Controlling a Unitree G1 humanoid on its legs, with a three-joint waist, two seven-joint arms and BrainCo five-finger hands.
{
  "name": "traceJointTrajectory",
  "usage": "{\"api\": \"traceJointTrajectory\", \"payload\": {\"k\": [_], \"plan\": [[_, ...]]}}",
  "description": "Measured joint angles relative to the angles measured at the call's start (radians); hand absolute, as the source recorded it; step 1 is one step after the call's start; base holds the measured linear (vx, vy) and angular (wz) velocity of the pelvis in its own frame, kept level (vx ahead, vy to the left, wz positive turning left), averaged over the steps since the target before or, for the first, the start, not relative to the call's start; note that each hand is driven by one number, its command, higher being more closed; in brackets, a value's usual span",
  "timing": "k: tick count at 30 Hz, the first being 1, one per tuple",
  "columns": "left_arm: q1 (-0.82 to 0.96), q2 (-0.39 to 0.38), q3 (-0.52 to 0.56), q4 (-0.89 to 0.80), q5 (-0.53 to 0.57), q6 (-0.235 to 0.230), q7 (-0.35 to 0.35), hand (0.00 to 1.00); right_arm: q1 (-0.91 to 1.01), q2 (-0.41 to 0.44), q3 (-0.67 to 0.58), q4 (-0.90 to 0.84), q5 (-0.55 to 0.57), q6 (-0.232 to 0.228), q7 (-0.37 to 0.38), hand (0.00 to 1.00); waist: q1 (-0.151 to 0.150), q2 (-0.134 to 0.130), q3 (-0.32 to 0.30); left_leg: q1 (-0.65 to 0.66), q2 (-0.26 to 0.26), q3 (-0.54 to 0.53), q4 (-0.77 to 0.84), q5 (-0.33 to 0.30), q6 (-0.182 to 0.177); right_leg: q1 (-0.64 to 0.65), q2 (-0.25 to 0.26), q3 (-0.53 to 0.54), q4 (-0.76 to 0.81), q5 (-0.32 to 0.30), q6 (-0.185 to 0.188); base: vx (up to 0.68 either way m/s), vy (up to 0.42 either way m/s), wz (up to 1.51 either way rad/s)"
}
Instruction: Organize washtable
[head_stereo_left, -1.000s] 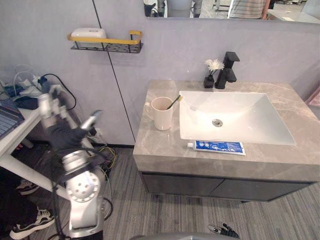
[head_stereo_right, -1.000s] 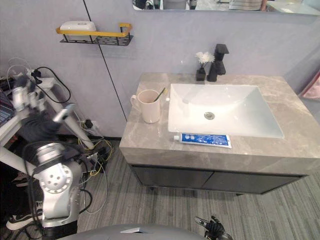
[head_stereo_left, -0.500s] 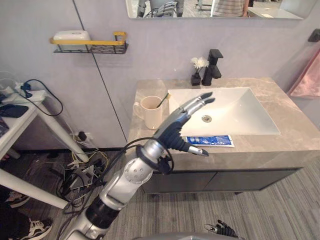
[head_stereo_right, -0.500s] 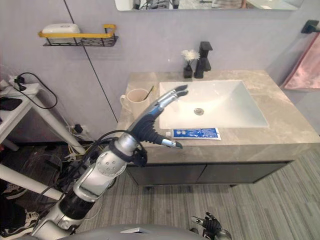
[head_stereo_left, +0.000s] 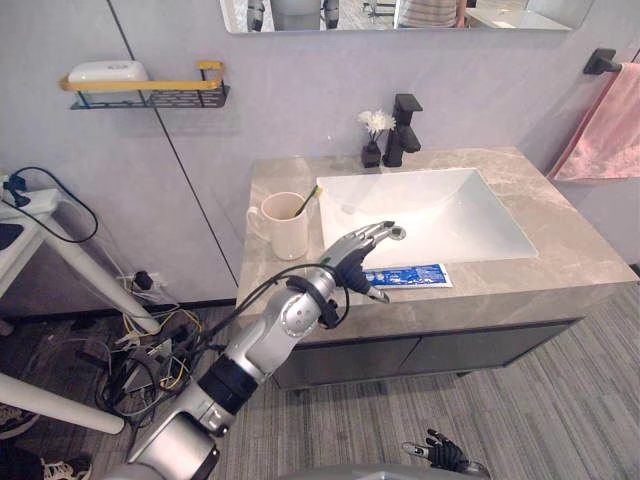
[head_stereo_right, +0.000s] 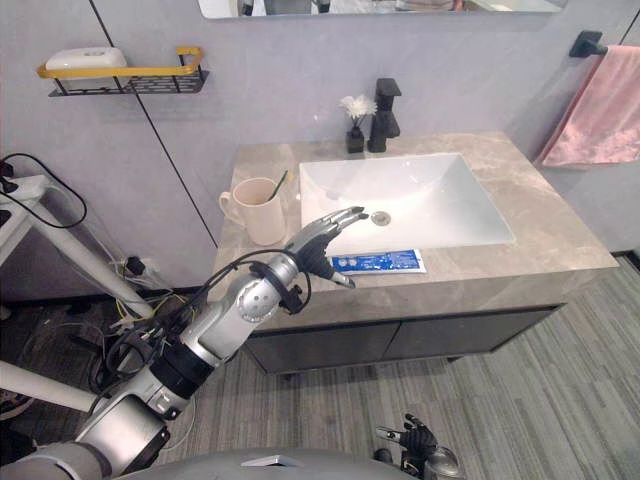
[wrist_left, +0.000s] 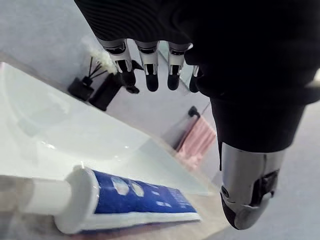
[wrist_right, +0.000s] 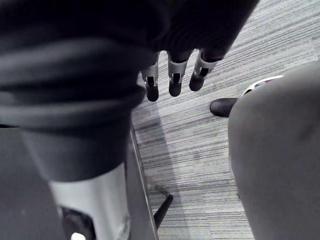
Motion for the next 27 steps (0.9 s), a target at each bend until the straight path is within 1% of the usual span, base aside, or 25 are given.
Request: {"api": "traceJointTrajectory", "payload": {"k": [5, 7, 8, 10, 19, 24, 27], "plan": [[-0.03, -0.002, 0.001, 0.03, 0.0, 0.007, 0.005, 0.0, 0.0, 0.0, 0.0, -0.002, 0.0, 0.0, 0.0, 0.0, -0.01, 0.0, 0.004, 0.011, 0.0, 0.005, -0.013, 0.0, 0.0, 0.002, -0.001, -0.006, -0.001, 0.001, 0.002, 0.05, 0.001, -0.03], [-0.031, -0.003, 0.001, 0.042, 0.0, 0.007, 0.005, 0.0, -0.006, 0.001, 0.0, -0.002, 0.0, 0.0, 0.0, 0.0, -0.026, -0.001, 0.011, 0.013, -0.002, 0.004, -0.016, 0.0, 0.0, 0.004, -0.002, -0.015, -0.001, 0.003, 0.003, 0.02, 0.004, 0.01], [-0.034, -0.004, 0.001, 0.054, 0.0, 0.007, 0.005, 0.0, -0.009, 0.001, 0.0, -0.003, 0.0, 0.0, -0.001, 0.0, -0.029, -0.001, 0.019, 0.015, -0.003, 0.005, -0.016, 0.0, 0.0, 0.005, -0.002, -0.015, -0.001, 0.004, 0.003, 0.0, 0.0, 0.0], [-0.037, -0.008, 0.001, 0.071, 0.0, 0.011, 0.005, 0.0, -0.014, 0.001, -0.001, -0.007, 0.0, 0.0, -0.001, 0.0, -0.032, -0.003, 0.036, 0.015, -0.004, 0.009, -0.016, 0.0, 0.001, 0.003, -0.003, -0.015, -0.001, 0.008, 0.004, -0.01, 0.011, -0.06], [-0.037, -0.024, 0.0, 0.108, 0.0, 0.024, 0.005, 0.0, -0.012, 0.001, -0.002, -0.037, 0.0, 0.0, -0.007, 0.0, -0.052, -0.003, 0.06, 0.017, -0.004, 0.013, -0.018, 0.0, 0.001, 0.001, -0.003, -0.014, -0.001, 0.008, 0.004, 0.0, 0.001, -0.01], [-0.037, -0.044, -0.005, 0.137, 0.0, 0.027, 0.005, 0.0, -0.012, 0.001, -0.002, -0.039, 0.0, 0.0, -0.01, 0.0, -0.054, -0.003, 0.06, 0.025, -0.004, 0.02, -0.024, 0.0, 0.001, 0.002, -0.003, -0.012, -0.002, 0.008, 0.004, 0.0, 0.0, -0.03], [-0.037, -0.044, -0.034, 0.138, 0.0, 0.027, 0.004, 0.0, -0.012, 0.001, -0.003, -0.039, 0.0, 0.0, -0.011, 0.0, -0.055, -0.002, 0.061, 0.027, -0.004, 0.021, -0.028, 0.0, 0.001, 0.003, -0.003, -0.012, -0.002, 0.008, 0.004, 0.0, 0.0, 0.0]]}}
